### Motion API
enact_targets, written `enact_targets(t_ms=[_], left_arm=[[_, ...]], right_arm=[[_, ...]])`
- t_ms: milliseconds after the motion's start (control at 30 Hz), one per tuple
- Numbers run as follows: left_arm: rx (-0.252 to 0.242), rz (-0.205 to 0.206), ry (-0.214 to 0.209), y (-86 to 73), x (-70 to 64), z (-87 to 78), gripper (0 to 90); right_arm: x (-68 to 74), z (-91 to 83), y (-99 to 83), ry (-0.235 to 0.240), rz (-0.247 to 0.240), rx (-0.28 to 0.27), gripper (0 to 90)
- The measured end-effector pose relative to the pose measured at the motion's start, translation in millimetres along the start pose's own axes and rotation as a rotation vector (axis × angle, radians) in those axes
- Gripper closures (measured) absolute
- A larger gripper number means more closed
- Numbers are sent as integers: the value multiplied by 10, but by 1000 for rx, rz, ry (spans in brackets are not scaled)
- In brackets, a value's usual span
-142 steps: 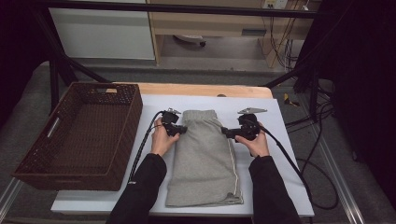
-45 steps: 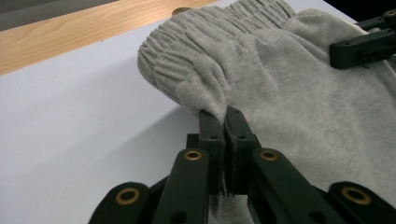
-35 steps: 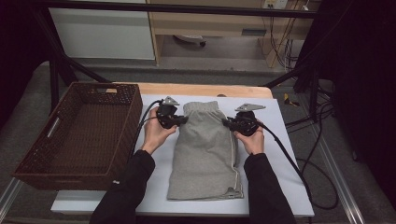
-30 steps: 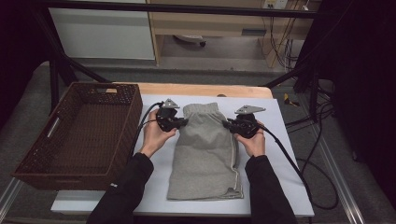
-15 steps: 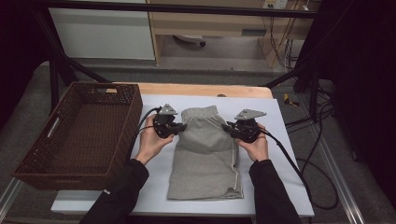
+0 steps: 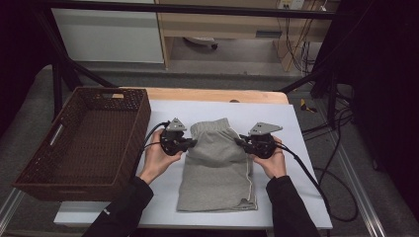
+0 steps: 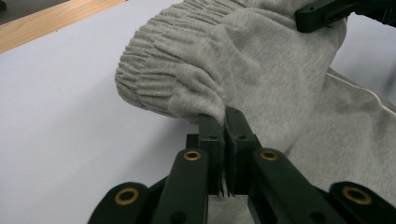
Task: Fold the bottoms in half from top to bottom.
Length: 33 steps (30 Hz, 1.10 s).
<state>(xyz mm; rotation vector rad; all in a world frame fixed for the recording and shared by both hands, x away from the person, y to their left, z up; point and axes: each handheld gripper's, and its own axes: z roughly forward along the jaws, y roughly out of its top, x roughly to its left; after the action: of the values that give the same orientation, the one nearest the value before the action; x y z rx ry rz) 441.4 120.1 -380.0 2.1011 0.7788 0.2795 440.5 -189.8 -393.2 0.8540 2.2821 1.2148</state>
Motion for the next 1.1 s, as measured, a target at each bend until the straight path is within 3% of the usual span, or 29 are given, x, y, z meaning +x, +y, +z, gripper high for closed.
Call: enact_targets(t_ms=[400,1100], left_arm=[[6,-16,-23,-153,-84,-18,873],[56,-40,-92,-547,-287,4,861]], right_arm=[[104,-73,-96,22,-24,2,787],[361,-236,-276,102,25,56,726]])
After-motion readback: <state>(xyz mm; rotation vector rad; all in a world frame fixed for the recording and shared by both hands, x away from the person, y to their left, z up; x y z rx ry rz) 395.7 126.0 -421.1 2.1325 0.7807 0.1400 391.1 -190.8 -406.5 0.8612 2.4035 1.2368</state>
